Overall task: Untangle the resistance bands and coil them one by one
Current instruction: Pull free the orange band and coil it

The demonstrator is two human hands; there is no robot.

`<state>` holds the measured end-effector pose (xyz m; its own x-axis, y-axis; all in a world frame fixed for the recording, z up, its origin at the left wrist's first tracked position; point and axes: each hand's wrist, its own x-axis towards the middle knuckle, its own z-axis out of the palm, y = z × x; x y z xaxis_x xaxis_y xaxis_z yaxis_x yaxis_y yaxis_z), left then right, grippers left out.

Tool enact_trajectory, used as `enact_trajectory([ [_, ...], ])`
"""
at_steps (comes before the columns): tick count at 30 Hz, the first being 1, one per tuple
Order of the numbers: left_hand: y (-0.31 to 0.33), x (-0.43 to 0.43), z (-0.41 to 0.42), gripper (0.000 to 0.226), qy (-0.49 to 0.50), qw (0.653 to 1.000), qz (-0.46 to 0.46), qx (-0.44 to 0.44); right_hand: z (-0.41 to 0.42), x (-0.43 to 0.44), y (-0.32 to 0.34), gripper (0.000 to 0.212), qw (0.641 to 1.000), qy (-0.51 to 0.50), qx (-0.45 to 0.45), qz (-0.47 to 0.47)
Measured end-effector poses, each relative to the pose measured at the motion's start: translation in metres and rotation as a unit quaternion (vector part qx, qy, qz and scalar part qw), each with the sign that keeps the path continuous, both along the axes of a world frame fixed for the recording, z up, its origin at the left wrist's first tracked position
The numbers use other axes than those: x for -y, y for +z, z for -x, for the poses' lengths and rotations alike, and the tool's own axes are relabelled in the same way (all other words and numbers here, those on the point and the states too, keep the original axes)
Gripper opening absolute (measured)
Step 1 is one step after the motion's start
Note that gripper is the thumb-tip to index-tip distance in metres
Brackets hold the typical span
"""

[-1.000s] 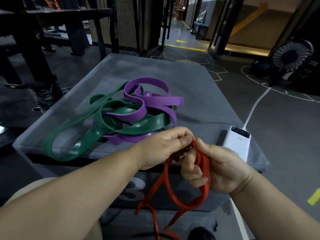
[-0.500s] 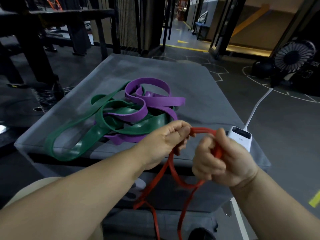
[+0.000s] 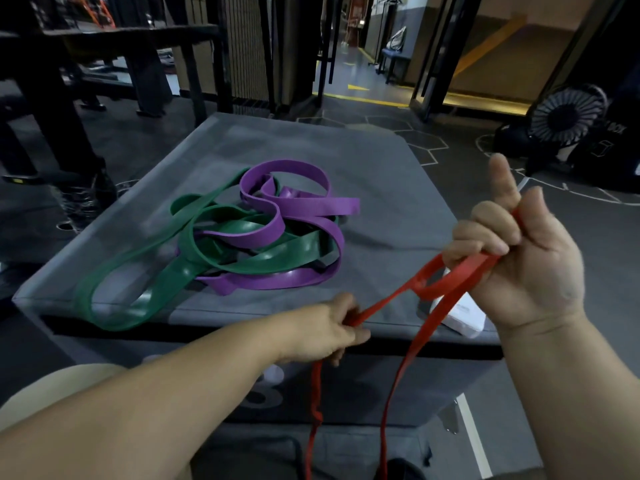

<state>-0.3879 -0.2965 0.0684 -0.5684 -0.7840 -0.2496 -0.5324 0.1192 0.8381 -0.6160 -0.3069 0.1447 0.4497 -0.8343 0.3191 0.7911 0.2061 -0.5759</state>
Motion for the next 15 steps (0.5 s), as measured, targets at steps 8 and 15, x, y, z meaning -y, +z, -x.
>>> enact_trajectory([
  [8, 0.004, -0.003, 0.002, 0.019, -0.014, 1.0, 0.003, -0.019, -0.009, -0.013, 0.007, 0.032, 0.957, -0.253, -0.14, 0.036],
  [15, 0.014, -0.008, 0.0, 0.021, -0.045, 0.978, -0.097, -0.181, -0.048, -0.018, -0.029, 0.026, 0.828, -0.332, -0.448, 0.057],
])
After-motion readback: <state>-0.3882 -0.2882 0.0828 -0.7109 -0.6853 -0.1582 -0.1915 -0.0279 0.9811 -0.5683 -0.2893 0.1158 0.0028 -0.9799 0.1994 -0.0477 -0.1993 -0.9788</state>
